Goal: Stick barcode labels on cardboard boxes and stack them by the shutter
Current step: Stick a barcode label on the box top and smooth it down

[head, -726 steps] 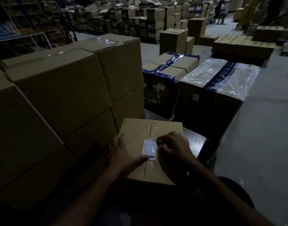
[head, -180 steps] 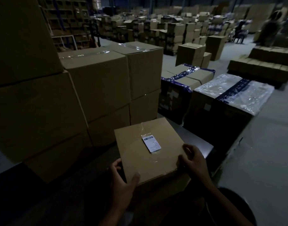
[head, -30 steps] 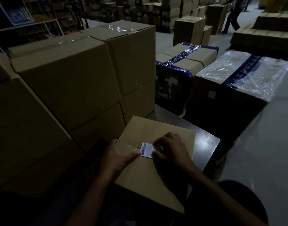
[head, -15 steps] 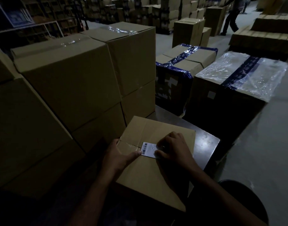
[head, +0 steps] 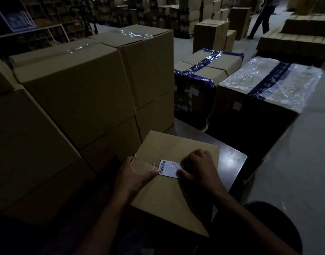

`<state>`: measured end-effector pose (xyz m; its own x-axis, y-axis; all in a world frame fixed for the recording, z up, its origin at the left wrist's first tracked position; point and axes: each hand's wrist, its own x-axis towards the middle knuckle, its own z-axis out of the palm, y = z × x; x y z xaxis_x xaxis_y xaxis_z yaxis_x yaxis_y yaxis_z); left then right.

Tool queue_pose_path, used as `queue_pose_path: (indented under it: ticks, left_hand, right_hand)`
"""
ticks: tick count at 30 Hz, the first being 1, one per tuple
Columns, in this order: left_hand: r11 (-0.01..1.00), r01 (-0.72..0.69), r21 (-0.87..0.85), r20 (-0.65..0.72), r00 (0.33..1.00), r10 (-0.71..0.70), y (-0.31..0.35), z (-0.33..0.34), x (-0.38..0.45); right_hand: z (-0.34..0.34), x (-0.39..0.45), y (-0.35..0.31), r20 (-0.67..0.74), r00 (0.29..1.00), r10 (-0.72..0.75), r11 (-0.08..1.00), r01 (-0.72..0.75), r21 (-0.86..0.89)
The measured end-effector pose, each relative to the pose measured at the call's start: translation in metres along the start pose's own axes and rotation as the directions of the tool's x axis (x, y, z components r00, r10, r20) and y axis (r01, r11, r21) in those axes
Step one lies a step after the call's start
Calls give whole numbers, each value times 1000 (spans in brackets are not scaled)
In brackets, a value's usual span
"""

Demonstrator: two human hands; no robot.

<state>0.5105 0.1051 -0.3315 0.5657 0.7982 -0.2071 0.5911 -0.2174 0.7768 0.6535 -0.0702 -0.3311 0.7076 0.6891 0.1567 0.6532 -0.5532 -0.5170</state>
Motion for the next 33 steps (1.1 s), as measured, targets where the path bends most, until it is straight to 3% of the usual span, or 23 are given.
queue_pose_path:
  ticks: [15,23,27,29,33]
  left_hand:
    - [1000,24,9,20,1000,-25,3,-2,-4]
    - [1000,-8,-10,21,1000,9,7,-4,-7]
    - [1000,14,-25,44,999,-13,7,-4,-13]
    - [999,26,47,19,999,-27,4,-2,-19]
    - [990,67,127,35,997,-72,5,-4,-36]
  right_hand:
    - [0,-2,-1,-34,999,-12,1000,12,-3]
    - [7,-43,-5,-240,969,60,983,-98,-153]
    - [7,-36,0,-188,982,25,989,-51,-137]
    - [1,-27,6,-154,988,-31,991,10,-133]
    - [-16,-4,24,24,985,-172,976,174,-130]
